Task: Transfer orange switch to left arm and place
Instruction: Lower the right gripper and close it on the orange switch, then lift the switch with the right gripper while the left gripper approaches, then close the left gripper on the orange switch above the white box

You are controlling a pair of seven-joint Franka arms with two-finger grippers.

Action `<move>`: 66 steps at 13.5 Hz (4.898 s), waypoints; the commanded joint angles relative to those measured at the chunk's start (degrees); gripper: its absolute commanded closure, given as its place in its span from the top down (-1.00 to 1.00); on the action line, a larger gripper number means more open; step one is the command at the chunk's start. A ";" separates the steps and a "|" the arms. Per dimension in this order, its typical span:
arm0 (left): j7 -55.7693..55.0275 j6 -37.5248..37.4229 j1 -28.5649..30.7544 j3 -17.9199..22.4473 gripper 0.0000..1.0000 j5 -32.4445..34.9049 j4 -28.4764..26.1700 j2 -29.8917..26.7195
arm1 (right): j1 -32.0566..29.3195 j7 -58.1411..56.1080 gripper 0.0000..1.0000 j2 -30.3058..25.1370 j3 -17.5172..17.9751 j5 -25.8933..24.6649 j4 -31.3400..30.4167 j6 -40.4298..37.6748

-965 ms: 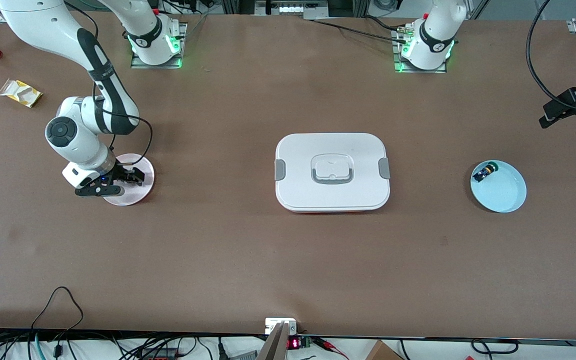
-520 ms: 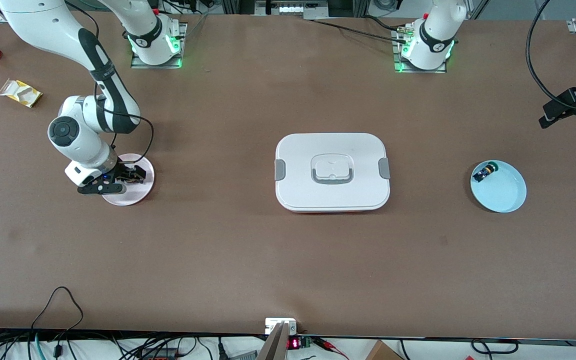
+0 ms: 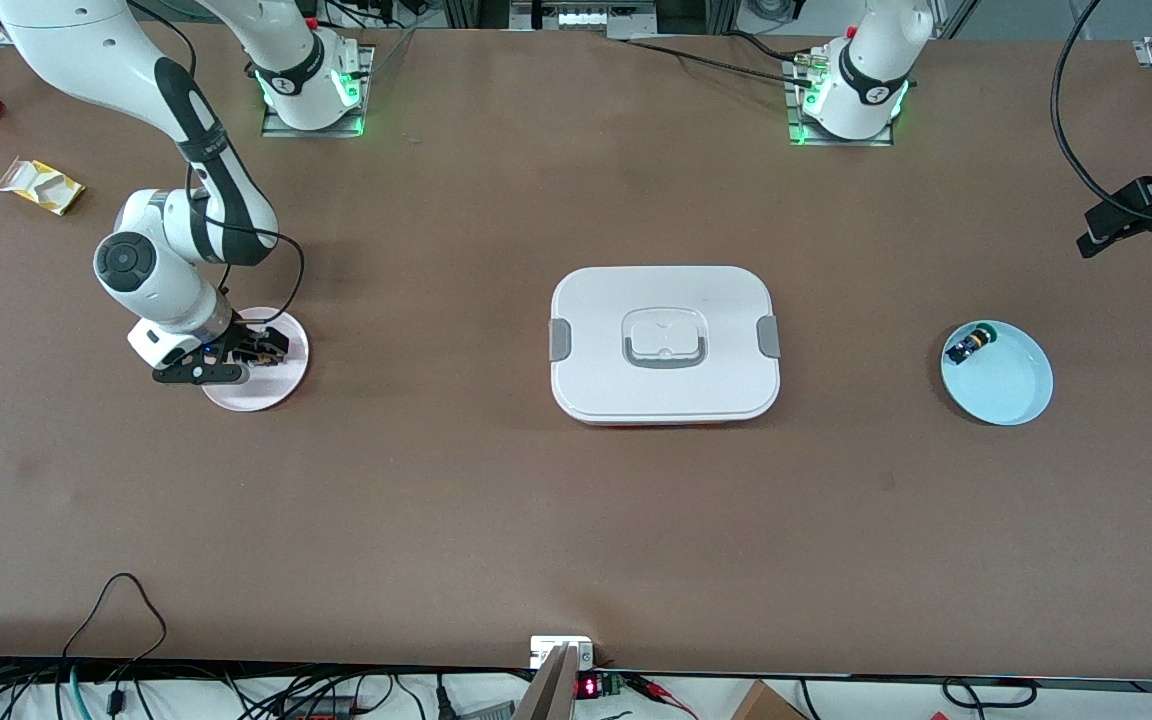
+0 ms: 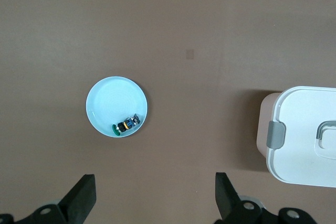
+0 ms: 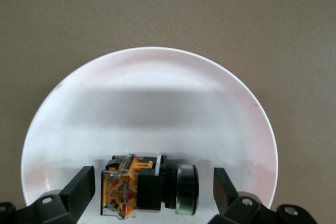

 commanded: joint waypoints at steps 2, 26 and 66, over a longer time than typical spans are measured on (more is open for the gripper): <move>-0.18 -0.99 0.19 -0.17 1.00 -0.49 0.79 0.24 | -0.11 0.63 1.00 -1.63 -0.24 0.18 -2.32 0.33; 0.34 -1.43 -0.16 -0.17 1.00 -0.84 0.53 0.68 | 7.09 -9.92 -1.00 -8.48 0.38 3.76 16.21 -26.55; 11.77 17.37 -9.39 -15.28 1.00 -82.67 -6.14 14.67 | 23.89 -114.77 -1.00 -1.54 9.78 114.09 35.30 -37.91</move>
